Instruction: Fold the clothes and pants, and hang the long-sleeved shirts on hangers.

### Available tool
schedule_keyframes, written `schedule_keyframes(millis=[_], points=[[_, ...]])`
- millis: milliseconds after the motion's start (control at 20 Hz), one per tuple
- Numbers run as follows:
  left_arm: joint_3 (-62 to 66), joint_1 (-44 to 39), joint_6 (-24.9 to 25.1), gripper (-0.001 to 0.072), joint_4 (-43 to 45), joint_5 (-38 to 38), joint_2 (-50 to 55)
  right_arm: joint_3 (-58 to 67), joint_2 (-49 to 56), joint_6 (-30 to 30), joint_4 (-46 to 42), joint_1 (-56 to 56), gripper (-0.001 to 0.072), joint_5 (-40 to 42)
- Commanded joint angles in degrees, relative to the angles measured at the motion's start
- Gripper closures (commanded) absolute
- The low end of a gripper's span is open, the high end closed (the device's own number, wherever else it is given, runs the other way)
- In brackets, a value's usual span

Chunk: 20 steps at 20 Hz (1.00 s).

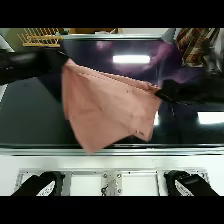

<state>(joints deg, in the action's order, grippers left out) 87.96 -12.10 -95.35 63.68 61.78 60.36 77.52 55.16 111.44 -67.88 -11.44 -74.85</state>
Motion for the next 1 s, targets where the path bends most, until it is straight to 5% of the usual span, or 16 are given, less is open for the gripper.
schedule_keyframes(millis=[0, 50, 100, 250, 450, 650, 950], points=[[0.7, 0.1, -0.5, 0.0693, 0.1, -10.1, 17.5, -2.8, 12.5, -0.7, -4.6, 0.3, 0.0555, 19.5], [2.8, 0.3, -0.5, 0.0398, -0.9, -12.4, 22.3, -2.6, 15.5, -0.6, -4.4, 1.0, 0.0328, 26.8], [6.6, 0.8, -0.6, 0.0026, -0.9, -12.5, 27.0, -1.6, 18.1, -0.7, -2.7, 2.3, 0.0159, 32.7], [17.1, 4.4, -4.2, 0.0034, -0.7, -6.4, 33.7, 2.8, 19.8, -0.7, -2.2, 7.3, 0.0156, 36.5], [17.2, 10.8, -0.6, 0.0034, -0.2, 1.3, 30.2, 3.0, 12.5, -5.0, -4.8, 13.7, 0.0183, 31.7], [-5.0, 13.7, 2.8, 0.0034, -0.1, 7.1, 19.5, -1.1, 2.9, -17.2, -5.9, 13.2, 0.0211, 16.5], [-47.7, 12.0, 2.0, 0.0034, -4.2, -3.0, 6.2, -12.9, -8.2, -17.1, -3.8, 12.0, 0.0211, 13.4]])
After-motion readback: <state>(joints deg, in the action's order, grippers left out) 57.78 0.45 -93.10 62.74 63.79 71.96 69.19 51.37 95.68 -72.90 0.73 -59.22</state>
